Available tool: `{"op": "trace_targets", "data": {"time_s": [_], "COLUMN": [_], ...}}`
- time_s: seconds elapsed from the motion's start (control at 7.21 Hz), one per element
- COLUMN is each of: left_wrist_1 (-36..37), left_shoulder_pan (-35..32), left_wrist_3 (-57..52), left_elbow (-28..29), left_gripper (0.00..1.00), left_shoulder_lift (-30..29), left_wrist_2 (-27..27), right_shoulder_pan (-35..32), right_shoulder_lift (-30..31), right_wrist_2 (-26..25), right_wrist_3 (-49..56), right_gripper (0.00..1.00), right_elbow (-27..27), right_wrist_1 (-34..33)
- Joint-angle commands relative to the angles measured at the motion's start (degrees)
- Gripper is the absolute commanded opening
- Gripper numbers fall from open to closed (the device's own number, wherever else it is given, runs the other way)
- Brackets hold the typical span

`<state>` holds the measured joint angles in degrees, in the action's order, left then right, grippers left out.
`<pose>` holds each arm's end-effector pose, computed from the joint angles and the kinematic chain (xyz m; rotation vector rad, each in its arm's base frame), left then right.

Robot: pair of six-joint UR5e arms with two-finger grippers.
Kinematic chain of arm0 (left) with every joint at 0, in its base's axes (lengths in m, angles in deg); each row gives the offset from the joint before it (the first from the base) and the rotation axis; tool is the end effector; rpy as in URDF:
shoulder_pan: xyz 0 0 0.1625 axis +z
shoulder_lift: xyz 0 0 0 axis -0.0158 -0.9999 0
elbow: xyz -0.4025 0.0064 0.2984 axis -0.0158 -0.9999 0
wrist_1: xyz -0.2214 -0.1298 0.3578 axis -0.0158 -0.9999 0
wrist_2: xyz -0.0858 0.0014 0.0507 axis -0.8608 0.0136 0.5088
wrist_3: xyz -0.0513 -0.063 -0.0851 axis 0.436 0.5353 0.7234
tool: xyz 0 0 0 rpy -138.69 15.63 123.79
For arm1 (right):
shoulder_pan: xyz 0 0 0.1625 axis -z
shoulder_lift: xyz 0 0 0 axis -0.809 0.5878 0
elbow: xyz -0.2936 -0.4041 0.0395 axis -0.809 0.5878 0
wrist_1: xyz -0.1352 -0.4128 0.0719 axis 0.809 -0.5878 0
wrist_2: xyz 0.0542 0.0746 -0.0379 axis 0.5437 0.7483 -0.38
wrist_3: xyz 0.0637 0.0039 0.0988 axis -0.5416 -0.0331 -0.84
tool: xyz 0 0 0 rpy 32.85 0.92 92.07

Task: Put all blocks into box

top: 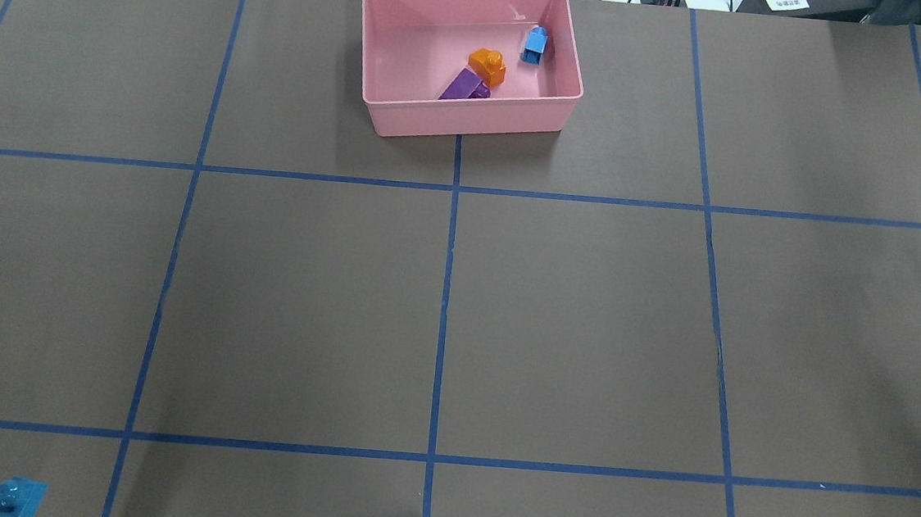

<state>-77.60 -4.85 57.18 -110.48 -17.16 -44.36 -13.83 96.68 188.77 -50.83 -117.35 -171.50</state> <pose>0.2597 -0.1364 0.5039 -0.0221 0.9898 0.2181 -0.0973 -0.4198 0.6609 -0.0174 -0.5987 -0.3495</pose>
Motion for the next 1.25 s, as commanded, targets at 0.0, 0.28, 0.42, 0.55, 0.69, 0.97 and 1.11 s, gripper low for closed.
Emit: {"op": "trace_targets", "data": {"time_s": [0.0,0.28,0.42,0.55,0.69,0.97,1.11], "left_wrist_1": [7.1,28.1,34.2,36.4,38.2,38.4,38.3], "left_shoulder_pan": [-17.3,-34.1,-36.8,-40.5,-44.2,-49.2,-50.4], "left_wrist_3": [-5.7,-11.3,-13.0,-15.3,-15.9,-15.1,-13.0], "left_elbow": [0.1,3.9,6.7,10.5,14.3,22.3,26.5], "left_gripper": [0.0,0.0,0.0,0.0,0.0,0.0,0.0], "left_shoulder_lift": [-11.9,-34.5,-41.6,-47.0,-51.8,-61.7,-66.5], "left_wrist_2": [-14.4,-26.8,-27.3,-27.7,-31.7,-35.6,-35.6], "right_shoulder_pan": [-0.9,-2.6,-3.2,-4.9,-6.9,-11.1,-11.4], "right_shoulder_lift": [6.1,11.9,14.5,16.2,17.3,20.8,22.8], "right_wrist_2": [0.1,0.4,0.5,1.3,3.5,6.2,6.2], "right_wrist_3": [0.5,3.5,6.4,10.8,15.1,24.9,25.9], "right_gripper": [1.0,1.0,1.0,1.0,1.0,1.0,1.0], "right_elbow": [2.3,3.0,3.9,4.9,7.5,11.0,11.0], "right_wrist_1": [9.0,15.1,17.1,18.0,18.1,18.2,18.3]}}
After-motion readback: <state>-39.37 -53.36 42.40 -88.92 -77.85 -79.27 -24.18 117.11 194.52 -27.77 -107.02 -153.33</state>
